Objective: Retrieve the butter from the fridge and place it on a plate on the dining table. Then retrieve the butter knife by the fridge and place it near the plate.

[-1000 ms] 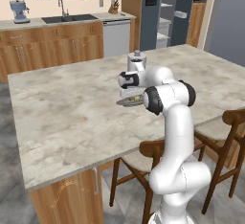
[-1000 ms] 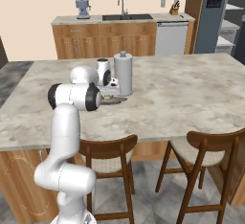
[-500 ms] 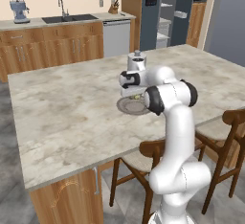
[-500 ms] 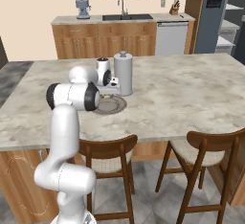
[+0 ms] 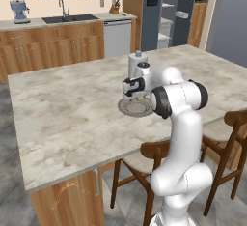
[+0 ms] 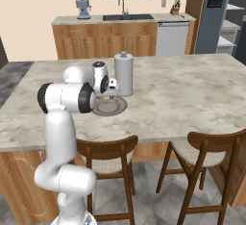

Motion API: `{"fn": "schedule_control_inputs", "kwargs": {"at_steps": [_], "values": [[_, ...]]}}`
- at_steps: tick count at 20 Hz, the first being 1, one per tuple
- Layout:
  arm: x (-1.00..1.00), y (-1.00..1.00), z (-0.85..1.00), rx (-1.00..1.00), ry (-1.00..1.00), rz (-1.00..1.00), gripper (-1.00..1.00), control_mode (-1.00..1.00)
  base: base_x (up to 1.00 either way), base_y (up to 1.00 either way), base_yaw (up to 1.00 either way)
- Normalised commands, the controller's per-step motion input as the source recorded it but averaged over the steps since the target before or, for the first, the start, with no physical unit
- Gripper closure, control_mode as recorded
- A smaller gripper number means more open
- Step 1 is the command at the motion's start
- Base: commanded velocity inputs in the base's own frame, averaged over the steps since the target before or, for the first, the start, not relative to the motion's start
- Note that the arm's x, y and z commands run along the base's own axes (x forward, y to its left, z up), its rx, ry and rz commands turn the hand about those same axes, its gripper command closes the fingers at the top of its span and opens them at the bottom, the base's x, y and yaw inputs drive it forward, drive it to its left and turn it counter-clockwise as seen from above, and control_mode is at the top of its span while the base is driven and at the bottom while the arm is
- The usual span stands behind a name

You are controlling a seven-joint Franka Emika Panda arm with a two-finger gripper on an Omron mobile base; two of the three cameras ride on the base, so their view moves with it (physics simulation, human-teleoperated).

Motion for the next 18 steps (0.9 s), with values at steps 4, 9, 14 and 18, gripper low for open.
{"fn": "schedule_control_inputs", "kwargs": {"at_steps": [4,9,14,18], "values": [[-0.47,0.0,0.01,0.0,-0.28,0.0,-1.0,-1.0,0.0,0.0,0.0],[-0.26,0.0,0.02,0.0,-0.16,0.0,-1.0,-1.0,0.0,0.0,0.0],[0.1,-0.12,0.22,-0.01,0.08,0.0,-1.0,-1.0,0.0,0.0,0.0],[-0.03,-0.05,1.0,0.0,0.29,0.0,-1.0,-1.0,0.0,0.0,0.0]]}}
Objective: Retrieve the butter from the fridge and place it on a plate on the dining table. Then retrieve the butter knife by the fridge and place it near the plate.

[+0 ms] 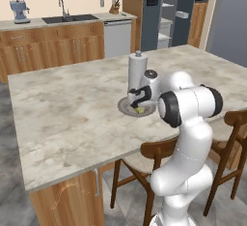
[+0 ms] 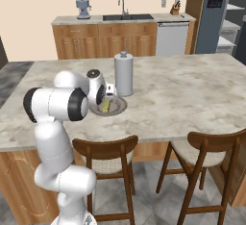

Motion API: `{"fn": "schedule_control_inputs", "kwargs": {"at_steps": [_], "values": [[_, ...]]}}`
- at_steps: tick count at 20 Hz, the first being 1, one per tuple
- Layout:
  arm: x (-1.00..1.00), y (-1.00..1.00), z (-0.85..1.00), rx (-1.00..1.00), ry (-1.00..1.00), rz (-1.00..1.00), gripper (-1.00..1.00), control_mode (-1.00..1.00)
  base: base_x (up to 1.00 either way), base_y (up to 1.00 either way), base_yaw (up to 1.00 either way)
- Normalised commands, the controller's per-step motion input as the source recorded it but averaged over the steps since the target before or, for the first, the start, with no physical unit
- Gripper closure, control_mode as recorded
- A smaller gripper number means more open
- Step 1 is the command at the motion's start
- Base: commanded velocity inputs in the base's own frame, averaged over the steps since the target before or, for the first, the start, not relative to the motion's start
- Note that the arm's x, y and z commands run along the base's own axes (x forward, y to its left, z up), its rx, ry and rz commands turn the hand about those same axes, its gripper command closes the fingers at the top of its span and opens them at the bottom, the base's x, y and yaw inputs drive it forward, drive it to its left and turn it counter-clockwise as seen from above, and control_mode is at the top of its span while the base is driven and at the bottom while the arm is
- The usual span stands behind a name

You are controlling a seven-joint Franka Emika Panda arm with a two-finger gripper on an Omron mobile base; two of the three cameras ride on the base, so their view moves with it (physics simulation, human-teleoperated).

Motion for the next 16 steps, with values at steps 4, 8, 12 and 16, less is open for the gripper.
{"fn": "schedule_control_inputs", "kwargs": {"at_steps": [4,8,12,16], "values": [[-0.5,0.0,1.0,0.0,0.51,0.0,-1.0,-1.0,0.0,0.0,0.0],[-0.95,-0.25,0.79,0.0,0.4,0.0,-1.0,-1.0,0.0,0.0,0.0],[-1.0,-0.25,0.6,-0.04,0.32,-0.03,-1.0,-1.0,0.0,0.0,0.0],[-1.0,-0.38,-0.14,-0.08,0.2,-0.02,-1.0,-1.0,0.0,0.0,0.0]]}}
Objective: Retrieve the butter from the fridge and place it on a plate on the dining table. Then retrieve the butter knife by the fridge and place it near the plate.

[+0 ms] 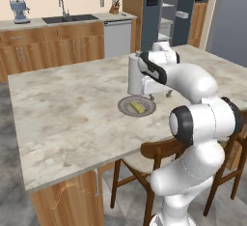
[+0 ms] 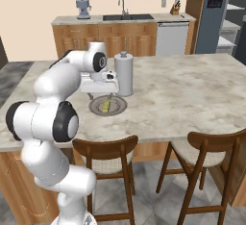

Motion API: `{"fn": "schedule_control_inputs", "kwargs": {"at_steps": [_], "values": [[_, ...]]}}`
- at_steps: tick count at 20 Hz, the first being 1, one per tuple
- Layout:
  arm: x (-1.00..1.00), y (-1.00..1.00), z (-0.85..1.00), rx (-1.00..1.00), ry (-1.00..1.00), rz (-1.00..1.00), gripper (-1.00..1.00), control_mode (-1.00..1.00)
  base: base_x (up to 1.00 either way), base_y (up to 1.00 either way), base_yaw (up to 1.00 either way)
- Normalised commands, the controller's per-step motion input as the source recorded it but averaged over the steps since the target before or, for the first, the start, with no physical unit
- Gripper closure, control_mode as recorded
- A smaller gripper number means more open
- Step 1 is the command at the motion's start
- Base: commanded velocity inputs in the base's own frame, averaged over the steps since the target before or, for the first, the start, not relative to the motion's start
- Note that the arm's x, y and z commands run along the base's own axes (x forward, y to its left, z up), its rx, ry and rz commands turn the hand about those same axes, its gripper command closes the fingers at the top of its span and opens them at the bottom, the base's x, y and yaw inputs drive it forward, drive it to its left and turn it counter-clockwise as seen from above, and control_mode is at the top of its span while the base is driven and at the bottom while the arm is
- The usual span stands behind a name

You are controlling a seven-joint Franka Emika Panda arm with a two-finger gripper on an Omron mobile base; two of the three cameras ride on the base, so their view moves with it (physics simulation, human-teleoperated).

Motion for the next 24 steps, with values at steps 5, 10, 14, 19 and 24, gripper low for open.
{"fn": "schedule_control_inputs", "kwargs": {"at_steps": [5,10,14,19,24], "values": [[-1.0,-0.19,-0.48,-0.06,-0.01,-0.03,-1.0,-1.0,0.0,0.0,0.0],[-1.0,0.0,-0.21,-0.09,0.0,0.0,-1.0,-1.0,0.0,0.0,0.0],[-1.0,0.0,-0.01,-0.02,0.0,0.0,-1.0,-1.0,0.0,0.0,0.0],[-0.99,0.0,-0.03,0.01,-0.01,0.0,-1.0,-1.0,0.0,0.0,0.0],[-0.58,0.0,-0.02,0.04,-0.03,0.0,-1.0,-1.0,0.0,0.0,0.0]]}}
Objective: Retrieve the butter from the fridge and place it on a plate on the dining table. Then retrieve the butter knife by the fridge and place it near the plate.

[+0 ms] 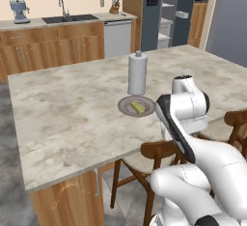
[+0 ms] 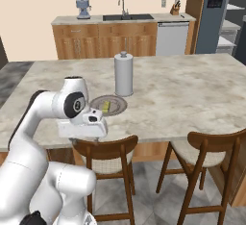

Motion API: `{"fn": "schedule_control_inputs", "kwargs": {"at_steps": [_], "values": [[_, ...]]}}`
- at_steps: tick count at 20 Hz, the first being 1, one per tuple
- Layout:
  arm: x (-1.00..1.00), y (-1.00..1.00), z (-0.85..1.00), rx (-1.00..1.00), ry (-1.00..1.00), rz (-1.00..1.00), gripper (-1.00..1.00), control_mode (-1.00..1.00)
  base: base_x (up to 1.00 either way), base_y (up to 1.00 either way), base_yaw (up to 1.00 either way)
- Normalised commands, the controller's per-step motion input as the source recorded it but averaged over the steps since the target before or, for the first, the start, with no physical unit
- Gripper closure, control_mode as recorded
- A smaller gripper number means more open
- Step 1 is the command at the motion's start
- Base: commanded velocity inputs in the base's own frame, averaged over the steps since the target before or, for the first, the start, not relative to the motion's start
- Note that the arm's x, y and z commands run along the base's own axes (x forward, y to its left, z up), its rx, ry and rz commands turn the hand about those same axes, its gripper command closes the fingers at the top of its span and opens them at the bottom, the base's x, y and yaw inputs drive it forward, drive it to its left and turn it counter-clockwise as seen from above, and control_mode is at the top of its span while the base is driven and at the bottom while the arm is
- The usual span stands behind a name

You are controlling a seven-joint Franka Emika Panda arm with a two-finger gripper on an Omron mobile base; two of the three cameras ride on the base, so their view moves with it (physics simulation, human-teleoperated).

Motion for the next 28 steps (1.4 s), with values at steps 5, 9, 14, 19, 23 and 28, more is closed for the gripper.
{"fn": "schedule_control_inputs", "kwargs": {"at_steps": [5,9,14,19,23,28], "values": [[0.0,0.0,0.0,0.0,0.0,0.01,-1.0,-1.0,0.0,0.0,0.0],[0.0,-0.02,-0.02,0.0,0.0,0.0,-1.0,1.0,0.0,-0.16,0.0],[0.0,0.0,0.0,0.0,0.0,0.0,-1.0,1.0,-0.1,-1.0,0.03],[0.0,0.0,0.0,0.0,0.0,0.0,-1.0,1.0,-0.02,-1.0,0.0],[0.0,0.0,0.0,0.0,0.0,0.0,-1.0,1.0,0.0,-1.0,0.01],[0.0,0.0,0.0,0.0,0.0,0.0,-1.0,1.0,0.0,-1.0,0.0]]}}
